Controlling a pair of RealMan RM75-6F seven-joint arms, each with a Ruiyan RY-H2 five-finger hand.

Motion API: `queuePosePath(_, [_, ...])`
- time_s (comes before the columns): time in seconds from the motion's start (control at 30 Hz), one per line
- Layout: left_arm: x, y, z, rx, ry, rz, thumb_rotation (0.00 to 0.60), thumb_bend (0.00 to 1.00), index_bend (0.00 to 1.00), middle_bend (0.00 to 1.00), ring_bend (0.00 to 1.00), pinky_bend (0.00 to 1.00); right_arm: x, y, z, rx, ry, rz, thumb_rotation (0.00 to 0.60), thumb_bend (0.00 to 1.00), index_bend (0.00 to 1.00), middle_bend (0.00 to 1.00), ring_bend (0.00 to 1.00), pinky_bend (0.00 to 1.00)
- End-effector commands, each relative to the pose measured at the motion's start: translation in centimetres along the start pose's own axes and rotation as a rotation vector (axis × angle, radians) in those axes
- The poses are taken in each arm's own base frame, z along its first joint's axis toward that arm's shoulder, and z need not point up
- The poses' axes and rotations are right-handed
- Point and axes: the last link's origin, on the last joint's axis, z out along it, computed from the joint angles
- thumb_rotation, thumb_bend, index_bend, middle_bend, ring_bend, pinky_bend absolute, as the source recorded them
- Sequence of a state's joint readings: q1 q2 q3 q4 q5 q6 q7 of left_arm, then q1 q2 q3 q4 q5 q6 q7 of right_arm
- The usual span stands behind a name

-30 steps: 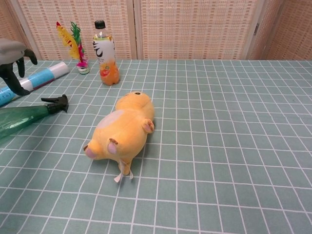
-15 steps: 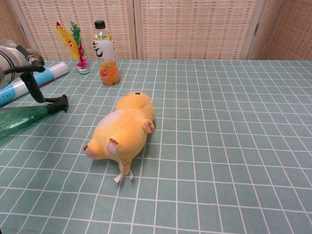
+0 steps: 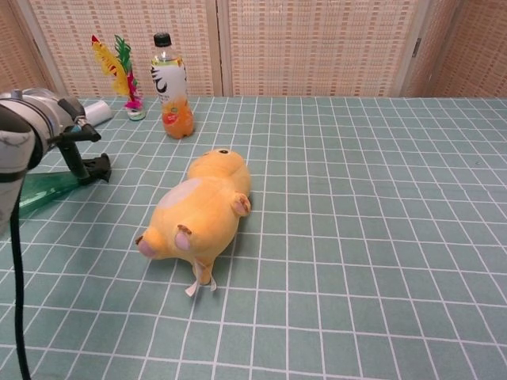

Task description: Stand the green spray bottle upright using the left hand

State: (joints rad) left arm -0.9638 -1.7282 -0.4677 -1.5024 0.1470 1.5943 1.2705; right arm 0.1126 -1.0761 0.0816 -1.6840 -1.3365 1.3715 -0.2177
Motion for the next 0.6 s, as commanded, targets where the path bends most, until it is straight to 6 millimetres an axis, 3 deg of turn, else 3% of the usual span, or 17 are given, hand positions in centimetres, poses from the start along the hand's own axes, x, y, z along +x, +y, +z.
queuePosePath(0.03, [-0.8,0.6,0.7,0.013,-0.001,0.007,0.6,0.17,0.08,0.2,0.15,0.12,0.0,-0.1,0.0,-0.002,0.001,0.002,0.6,0.0,0.1,0.06,0.0,0.0])
queuePosePath(0.6, [-3.1,0.2,4.2,0.079,-0.059,-0.002,0.6,0.17,0.08,0.2,0.16,0.12,0.0,0.0,-0.1,0.002,0.023,-0.001,0.6,0.0,0.1,0.07,0.0,0.0])
